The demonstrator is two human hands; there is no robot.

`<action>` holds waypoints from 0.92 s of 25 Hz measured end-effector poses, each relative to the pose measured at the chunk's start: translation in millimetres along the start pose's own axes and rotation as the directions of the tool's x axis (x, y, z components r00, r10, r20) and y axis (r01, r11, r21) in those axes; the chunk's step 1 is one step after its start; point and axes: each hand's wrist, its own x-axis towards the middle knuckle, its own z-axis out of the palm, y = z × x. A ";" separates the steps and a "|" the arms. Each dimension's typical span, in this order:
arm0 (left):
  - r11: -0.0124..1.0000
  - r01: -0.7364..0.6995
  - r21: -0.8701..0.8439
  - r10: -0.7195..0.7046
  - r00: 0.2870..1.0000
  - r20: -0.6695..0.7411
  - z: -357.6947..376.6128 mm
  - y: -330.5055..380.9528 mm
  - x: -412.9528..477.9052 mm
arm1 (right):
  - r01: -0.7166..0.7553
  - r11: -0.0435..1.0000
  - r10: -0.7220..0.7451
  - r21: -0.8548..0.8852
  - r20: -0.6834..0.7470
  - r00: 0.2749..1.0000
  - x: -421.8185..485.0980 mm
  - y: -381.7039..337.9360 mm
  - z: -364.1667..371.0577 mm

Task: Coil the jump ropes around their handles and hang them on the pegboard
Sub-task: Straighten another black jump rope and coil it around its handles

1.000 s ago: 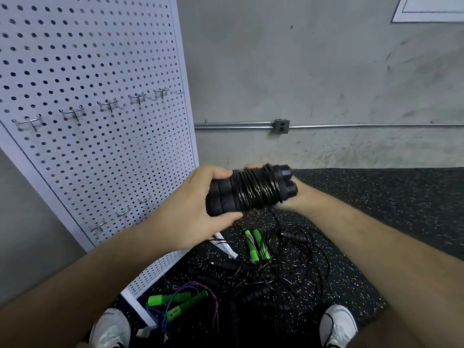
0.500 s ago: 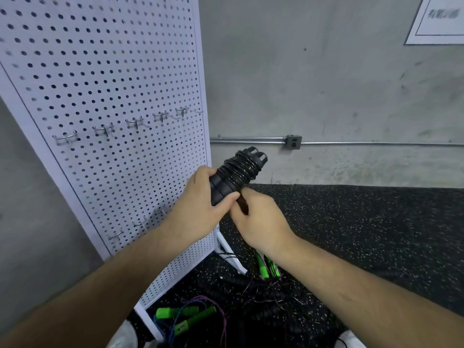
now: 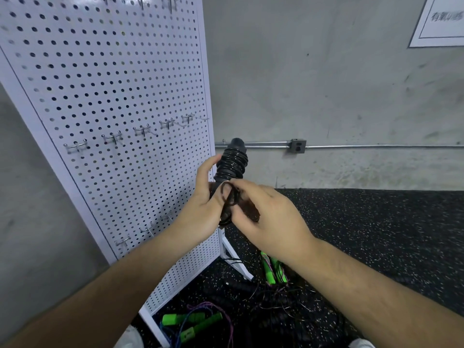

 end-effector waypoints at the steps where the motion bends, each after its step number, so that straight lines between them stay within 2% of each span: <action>1: 1.000 0.009 -0.007 -0.009 1.000 0.010 -1.4 1.9 -1.0 | 0.029 0.999 -0.030 0.020 0.044 0.999 1.8 3.0 -3.6; 3: 1.000 0.024 0.008 -0.024 0.999 0.049 -2.9 2.5 -3.7 | 0.081 0.995 -0.086 0.052 0.098 0.991 6.2 9.3 -12.0; 5: 0.999 0.033 0.004 -0.033 0.996 0.082 -1.1 2.0 -5.8 | 0.101 0.990 -0.110 0.102 0.082 0.991 9.8 13.3 -18.8; 10: 0.995 0.028 -0.100 -0.022 0.998 0.057 -4.0 -5.7 -2.9 | -0.014 0.958 -0.004 0.286 0.064 0.998 12.8 10.3 -31.7; 13: 0.980 0.065 -0.190 -0.061 0.998 0.025 -7.3 -7.2 0.3 | -0.030 0.926 0.011 0.377 0.052 0.999 14.6 13.7 -36.3; 15: 0.966 0.085 -0.243 -0.088 0.996 -0.002 -8.3 -4.9 1.5 | -0.032 0.927 0.019 0.374 0.037 0.999 16.5 18.2 -37.5; 19: 0.891 0.143 -0.431 -0.163 0.987 -0.009 -8.6 0.3 3.6 | -0.016 0.969 -0.002 0.247 0.072 0.997 16.4 24.7 -39.0; 23: 0.854 0.145 -0.500 -0.160 0.987 0.012 -6.9 1.4 4.9 | -0.013 0.988 0.001 0.152 0.081 0.997 14.9 24.3 -39.8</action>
